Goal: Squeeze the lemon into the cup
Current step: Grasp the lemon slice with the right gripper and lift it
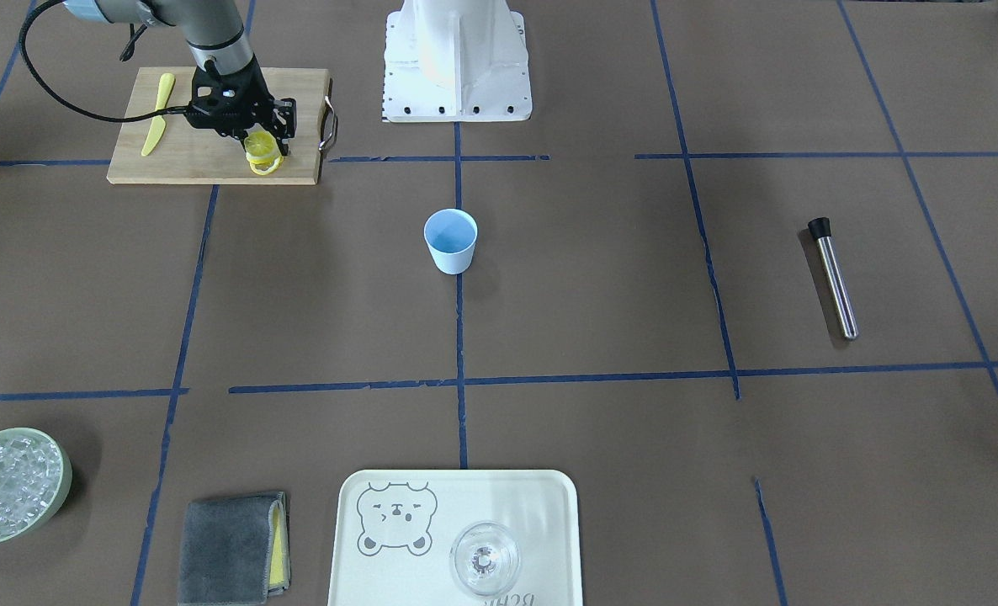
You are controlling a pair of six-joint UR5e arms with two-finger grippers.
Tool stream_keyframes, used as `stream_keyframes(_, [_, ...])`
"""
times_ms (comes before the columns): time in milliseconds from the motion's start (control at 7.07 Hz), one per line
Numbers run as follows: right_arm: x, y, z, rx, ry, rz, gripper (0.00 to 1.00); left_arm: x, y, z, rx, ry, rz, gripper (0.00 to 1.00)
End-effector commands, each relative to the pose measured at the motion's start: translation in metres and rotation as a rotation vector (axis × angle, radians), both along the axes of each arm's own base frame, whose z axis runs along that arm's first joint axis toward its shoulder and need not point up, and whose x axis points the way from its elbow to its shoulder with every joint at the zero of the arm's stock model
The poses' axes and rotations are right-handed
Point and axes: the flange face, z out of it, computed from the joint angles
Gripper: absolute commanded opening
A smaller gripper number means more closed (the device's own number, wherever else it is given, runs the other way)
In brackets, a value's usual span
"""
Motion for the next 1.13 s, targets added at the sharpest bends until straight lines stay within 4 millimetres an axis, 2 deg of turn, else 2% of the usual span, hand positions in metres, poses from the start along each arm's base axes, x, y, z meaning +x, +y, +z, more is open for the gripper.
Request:
stream_keyframes(0, [0.01, -0.001, -0.007, 0.002, -0.013, 0.006, 0.57, 0.0, 0.0, 0.0, 0.0, 0.0, 0.0, 1.0])
stream_keyframes(142, [0.012, -0.002, -0.008, 0.002, -0.013, 0.01, 0.6, 0.0, 0.0, 0.001, -0.001, 0.0, 0.0, 1.0])
stream_keyframes(566, [0.027, -0.003, -0.019, 0.004, -0.031, 0.016, 0.63, 0.0, 0.001, 0.003, -0.005, -0.002, 0.001, 1.0])
stream_keyframes(991, [0.041, -0.027, -0.03, -0.044, -0.067, 0.04, 0.62, 0.0, 0.001, 0.004, -0.006, 0.0, 0.001, 1.0])
